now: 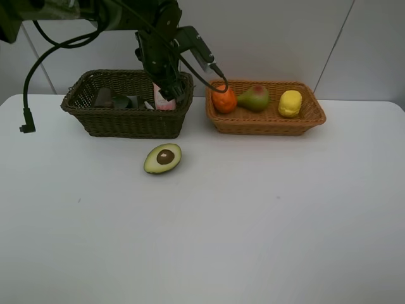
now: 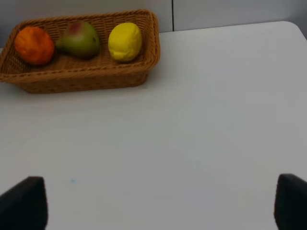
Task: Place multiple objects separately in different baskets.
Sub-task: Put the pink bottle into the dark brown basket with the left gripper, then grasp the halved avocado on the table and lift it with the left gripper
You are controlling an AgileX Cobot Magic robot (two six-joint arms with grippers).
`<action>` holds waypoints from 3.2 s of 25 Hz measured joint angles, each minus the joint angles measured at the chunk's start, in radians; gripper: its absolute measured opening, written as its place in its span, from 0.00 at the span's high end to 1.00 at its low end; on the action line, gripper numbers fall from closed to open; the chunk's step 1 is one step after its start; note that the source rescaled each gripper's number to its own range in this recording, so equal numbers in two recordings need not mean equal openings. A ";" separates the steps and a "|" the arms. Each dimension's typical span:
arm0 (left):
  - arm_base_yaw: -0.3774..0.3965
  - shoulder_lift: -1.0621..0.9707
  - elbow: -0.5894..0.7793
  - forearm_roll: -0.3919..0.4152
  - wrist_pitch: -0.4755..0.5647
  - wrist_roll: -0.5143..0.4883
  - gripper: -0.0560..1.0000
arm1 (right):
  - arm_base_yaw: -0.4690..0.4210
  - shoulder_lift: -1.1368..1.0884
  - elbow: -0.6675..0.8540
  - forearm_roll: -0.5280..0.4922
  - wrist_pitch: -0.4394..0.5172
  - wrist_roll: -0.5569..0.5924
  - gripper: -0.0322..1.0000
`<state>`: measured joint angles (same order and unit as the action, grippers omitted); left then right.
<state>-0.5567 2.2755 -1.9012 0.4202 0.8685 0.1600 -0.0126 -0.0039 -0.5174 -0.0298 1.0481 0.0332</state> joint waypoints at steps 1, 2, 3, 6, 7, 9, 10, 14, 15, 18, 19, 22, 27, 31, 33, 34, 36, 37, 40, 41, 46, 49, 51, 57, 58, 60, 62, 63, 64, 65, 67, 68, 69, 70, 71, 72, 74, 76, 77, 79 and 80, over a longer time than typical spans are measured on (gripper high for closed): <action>0.000 0.000 0.000 0.007 0.000 0.000 0.00 | 0.000 0.000 0.000 0.000 0.000 0.000 0.00; 0.000 0.000 0.000 0.016 0.001 0.000 0.00 | 0.000 0.000 0.000 0.000 0.000 0.000 0.00; 0.000 0.000 0.000 0.028 0.004 0.000 0.00 | 0.000 0.000 0.000 0.000 0.000 0.000 0.00; 0.000 0.000 0.000 0.054 0.028 0.000 0.00 | 0.000 0.000 0.000 0.000 0.000 0.000 0.00; 0.000 0.000 0.000 0.060 0.042 0.000 0.00 | 0.000 0.000 0.000 0.000 0.000 0.000 0.00; 0.000 0.000 0.000 0.064 0.062 -0.011 0.00 | 0.000 0.000 0.000 0.000 0.000 0.000 0.00; 0.000 -0.004 0.000 0.064 0.072 -0.024 0.00 | 0.000 0.000 0.000 0.000 0.000 0.000 0.00; 0.000 -0.032 0.000 0.064 0.135 -0.102 0.00 | 0.000 0.000 0.000 0.000 0.000 0.000 0.00; 0.000 -0.041 0.000 0.064 0.155 -0.120 0.00 | 0.000 0.000 0.000 0.000 0.000 0.000 0.00; 0.000 -0.064 -0.001 0.059 0.247 -0.171 0.00 | 0.000 0.000 0.000 0.001 0.000 0.000 0.00; 0.000 -0.069 -0.001 0.057 0.282 -0.180 0.00 | 0.000 0.000 0.000 0.001 0.000 0.000 0.00; 0.000 -0.081 -0.001 0.023 0.339 -0.195 0.00 | 0.000 0.000 0.000 0.001 0.000 0.000 0.00; 0.000 -0.113 -0.001 -0.131 0.343 -0.201 0.00 | 0.000 0.000 0.000 0.001 0.000 0.000 0.00; 0.000 -0.131 -0.001 -0.306 0.344 -0.201 0.00 | 0.000 0.000 0.000 0.001 0.000 0.000 0.00; 0.000 -0.132 -0.001 -0.391 0.344 -0.200 0.00 | 0.000 0.000 0.000 0.001 0.000 0.000 0.00; 0.000 -0.132 -0.001 -0.439 0.345 -0.194 0.00 | 0.000 0.000 0.000 0.001 0.000 0.000 0.00; -0.001 -0.132 0.004 -0.512 0.346 -0.184 0.00 | 0.000 0.000 0.000 0.001 0.000 0.000 0.00; -0.005 -0.132 0.012 -0.534 0.346 -0.181 0.00 | 0.000 0.000 0.000 0.001 0.000 0.000 0.00; -0.030 -0.132 0.047 -0.532 0.346 -0.174 0.00 | 0.000 0.000 0.000 0.001 0.000 0.000 0.00; -0.043 -0.132 0.059 -0.520 0.346 -0.168 0.00 | 0.000 0.000 0.000 0.001 0.000 0.000 0.00; -0.096 -0.132 0.126 -0.420 0.347 -0.152 0.00 | 0.000 0.000 0.000 0.001 0.000 0.000 0.00; -0.101 -0.130 0.160 -0.410 0.347 -0.145 0.00 | 0.000 0.000 0.000 0.000 0.000 0.000 0.00; -0.101 -0.126 0.184 -0.410 0.341 -0.137 0.00 | 0.000 0.000 0.000 0.000 0.000 0.000 0.00; -0.122 -0.105 0.264 -0.354 0.241 -0.126 0.00 | 0.000 0.000 0.000 0.000 0.000 0.000 0.00; -0.123 -0.105 0.274 -0.350 0.217 -0.126 0.00 | 0.000 0.000 0.000 0.000 0.000 0.000 0.00; -0.123 -0.105 0.290 -0.343 0.186 -0.126 0.00 | 0.000 0.000 0.000 0.000 0.000 0.000 0.00; -0.123 -0.105 0.310 -0.328 0.156 -0.126 0.00 | 0.000 0.000 0.000 0.000 0.000 0.000 0.00; -0.123 -0.105 0.319 -0.322 0.136 -0.126 0.00 | 0.000 0.000 0.000 0.000 0.000 0.000 0.00; -0.123 -0.105 0.330 -0.314 0.116 -0.126 0.00 | 0.000 0.000 0.000 0.000 0.000 0.000 0.00; -0.123 -0.105 0.341 -0.311 0.097 -0.126 0.00 | 0.000 0.000 0.000 0.000 0.000 0.000 0.00; -0.123 -0.105 0.361 -0.307 0.052 -0.126 0.00 | 0.000 0.000 0.000 0.001 0.000 0.000 0.00; -0.123 -0.105 0.369 -0.305 0.034 -0.126 0.00 | 0.000 0.000 0.000 0.001 0.000 0.000 0.00; -0.123 -0.105 0.381 -0.305 0.007 -0.126 0.00 | 0.000 0.000 0.000 0.001 0.000 0.000 0.00; -0.123 -0.105 0.387 -0.304 -0.007 -0.126 0.00 | 0.000 0.000 0.000 0.001 0.000 0.000 0.00; -0.123 -0.105 0.392 -0.303 -0.019 -0.126 0.00 | 0.000 0.000 0.000 0.001 0.000 0.000 0.00; -0.123 -0.105 0.397 -0.302 -0.034 -0.126 0.00 | 0.000 0.000 0.000 0.001 0.000 0.000 0.00; -0.123 -0.096 0.397 -0.302 -0.042 -0.126 0.00 | 0.000 0.000 0.000 0.001 0.000 0.000 0.00; -0.123 -0.088 0.399 -0.297 -0.050 -0.126 0.00 | 0.000 0.000 0.000 0.001 0.000 0.000 0.00; -0.123 -0.084 0.399 -0.289 -0.053 -0.126 0.00 | 0.000 0.000 0.000 0.001 0.000 0.000 0.00; -0.123 -0.074 0.399 -0.271 -0.058 -0.126 0.00 | 0.000 0.000 0.000 0.001 0.000 0.000 0.00; -0.123 -0.069 0.399 -0.264 -0.058 -0.126 0.00 | 0.000 0.000 0.000 0.001 0.000 0.000 0.00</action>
<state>-0.6794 2.2063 -1.5017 0.1561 0.8103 0.0344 -0.0126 -0.0039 -0.5174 -0.0289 1.0481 0.0332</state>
